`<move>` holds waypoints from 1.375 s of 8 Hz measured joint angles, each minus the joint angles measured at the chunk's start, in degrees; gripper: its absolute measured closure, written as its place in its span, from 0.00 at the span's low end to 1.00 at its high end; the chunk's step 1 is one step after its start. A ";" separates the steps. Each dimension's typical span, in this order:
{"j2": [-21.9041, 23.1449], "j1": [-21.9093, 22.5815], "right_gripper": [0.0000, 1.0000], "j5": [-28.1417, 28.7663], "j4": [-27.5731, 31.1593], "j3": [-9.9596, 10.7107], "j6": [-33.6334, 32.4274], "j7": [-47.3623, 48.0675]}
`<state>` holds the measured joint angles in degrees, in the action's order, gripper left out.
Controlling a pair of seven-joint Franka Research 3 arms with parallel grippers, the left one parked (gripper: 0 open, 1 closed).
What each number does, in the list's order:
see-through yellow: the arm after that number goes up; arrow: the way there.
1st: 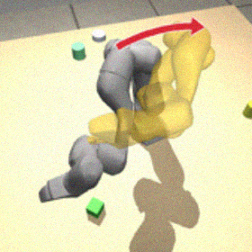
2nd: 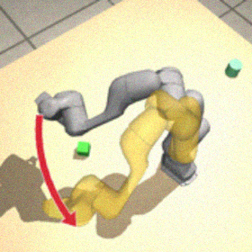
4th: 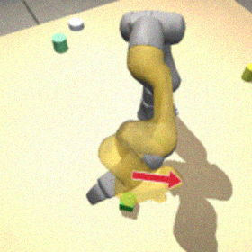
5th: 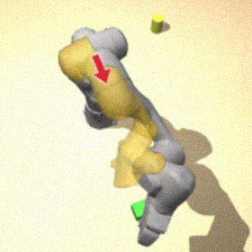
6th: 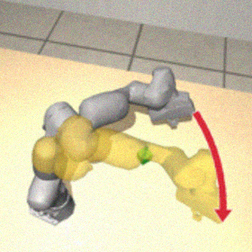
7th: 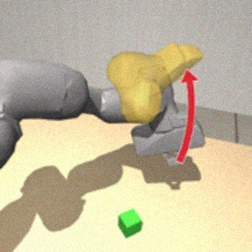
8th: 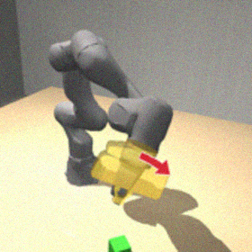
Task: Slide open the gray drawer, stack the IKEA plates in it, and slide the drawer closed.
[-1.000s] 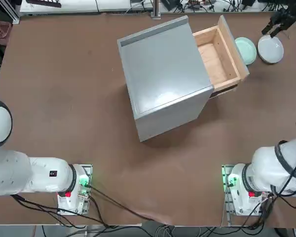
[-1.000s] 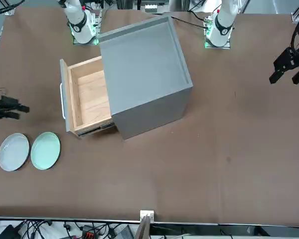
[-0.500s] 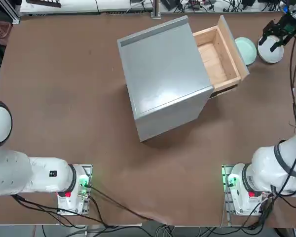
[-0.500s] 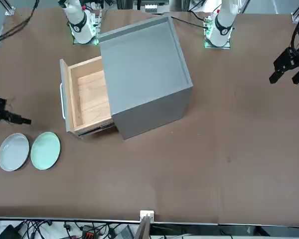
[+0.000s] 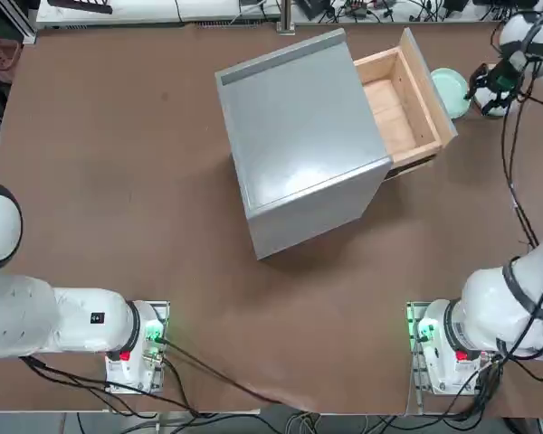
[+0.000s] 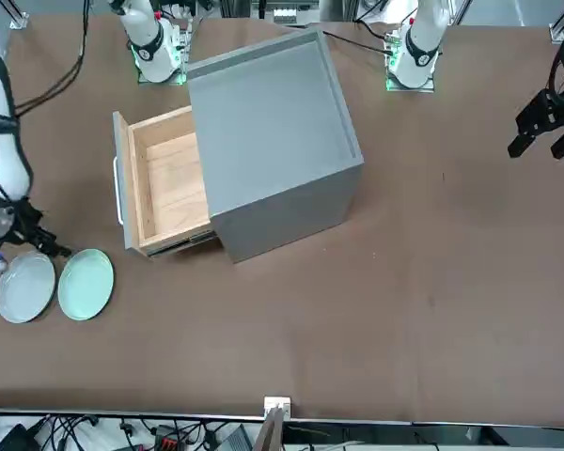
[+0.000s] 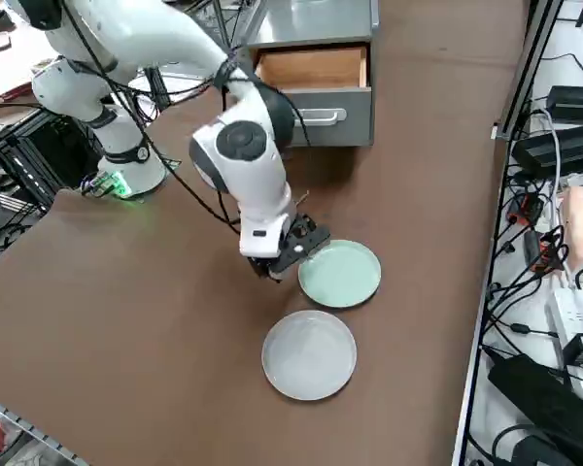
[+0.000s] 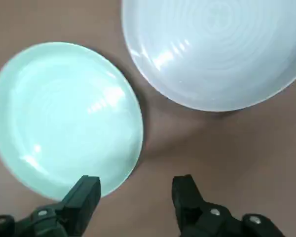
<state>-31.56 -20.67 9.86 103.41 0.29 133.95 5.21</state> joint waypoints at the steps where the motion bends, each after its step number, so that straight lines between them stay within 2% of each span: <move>1: -1.77 -0.28 0.12 0.00 0.10 0.04 2.29 0.67; 4: -4.52 -0.37 0.19 0.00 0.08 0.01 7.50 3.75; 7: -4.80 -0.28 0.38 0.86 0.03 -0.18 9.07 4.38; 11: -4.88 -0.18 0.81 1.03 -0.03 -0.51 9.19 4.70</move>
<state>-36.43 -20.85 10.89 103.38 -0.22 143.14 9.91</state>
